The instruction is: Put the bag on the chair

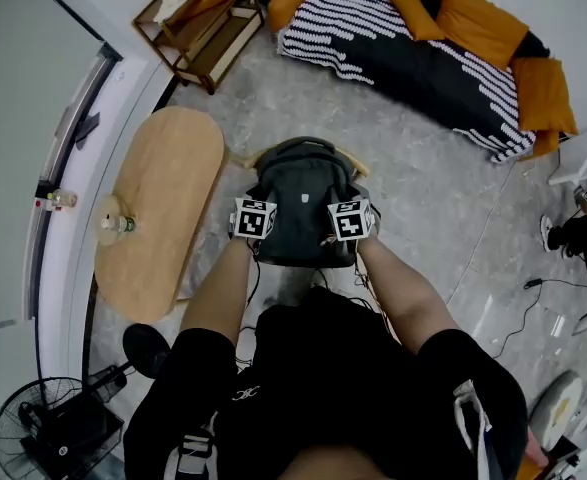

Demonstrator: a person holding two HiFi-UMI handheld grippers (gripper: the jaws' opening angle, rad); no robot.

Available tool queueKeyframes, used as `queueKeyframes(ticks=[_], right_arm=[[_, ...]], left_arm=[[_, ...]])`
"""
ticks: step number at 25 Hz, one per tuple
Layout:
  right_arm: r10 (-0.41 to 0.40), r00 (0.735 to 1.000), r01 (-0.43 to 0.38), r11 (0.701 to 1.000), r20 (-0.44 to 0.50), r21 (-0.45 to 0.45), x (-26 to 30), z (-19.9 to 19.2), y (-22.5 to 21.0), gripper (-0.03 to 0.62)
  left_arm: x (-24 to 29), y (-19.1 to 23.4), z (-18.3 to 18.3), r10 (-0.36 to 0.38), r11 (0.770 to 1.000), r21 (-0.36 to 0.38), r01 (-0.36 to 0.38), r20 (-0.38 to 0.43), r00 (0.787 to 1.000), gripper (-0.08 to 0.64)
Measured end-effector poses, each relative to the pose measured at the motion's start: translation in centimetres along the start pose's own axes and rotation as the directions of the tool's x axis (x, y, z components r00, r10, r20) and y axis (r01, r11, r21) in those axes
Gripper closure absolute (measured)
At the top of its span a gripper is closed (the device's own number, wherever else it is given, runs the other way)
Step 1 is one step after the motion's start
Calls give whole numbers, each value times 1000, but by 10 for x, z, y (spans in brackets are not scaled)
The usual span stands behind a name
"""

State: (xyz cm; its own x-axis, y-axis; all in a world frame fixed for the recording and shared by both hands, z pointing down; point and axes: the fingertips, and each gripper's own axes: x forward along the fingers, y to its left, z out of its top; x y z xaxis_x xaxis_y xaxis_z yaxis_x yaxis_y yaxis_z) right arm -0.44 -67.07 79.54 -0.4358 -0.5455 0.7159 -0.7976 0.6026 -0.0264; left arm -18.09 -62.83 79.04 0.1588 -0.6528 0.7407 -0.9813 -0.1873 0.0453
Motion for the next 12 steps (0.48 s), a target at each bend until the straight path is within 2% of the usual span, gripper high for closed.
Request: queueKeyframes(ticks=[12], right_arm=[[-18, 999, 18, 1000, -35, 8, 49, 18, -17, 468]], left_arm=[[49, 27, 14, 22, 1000, -14, -22, -5, 1000, 463]])
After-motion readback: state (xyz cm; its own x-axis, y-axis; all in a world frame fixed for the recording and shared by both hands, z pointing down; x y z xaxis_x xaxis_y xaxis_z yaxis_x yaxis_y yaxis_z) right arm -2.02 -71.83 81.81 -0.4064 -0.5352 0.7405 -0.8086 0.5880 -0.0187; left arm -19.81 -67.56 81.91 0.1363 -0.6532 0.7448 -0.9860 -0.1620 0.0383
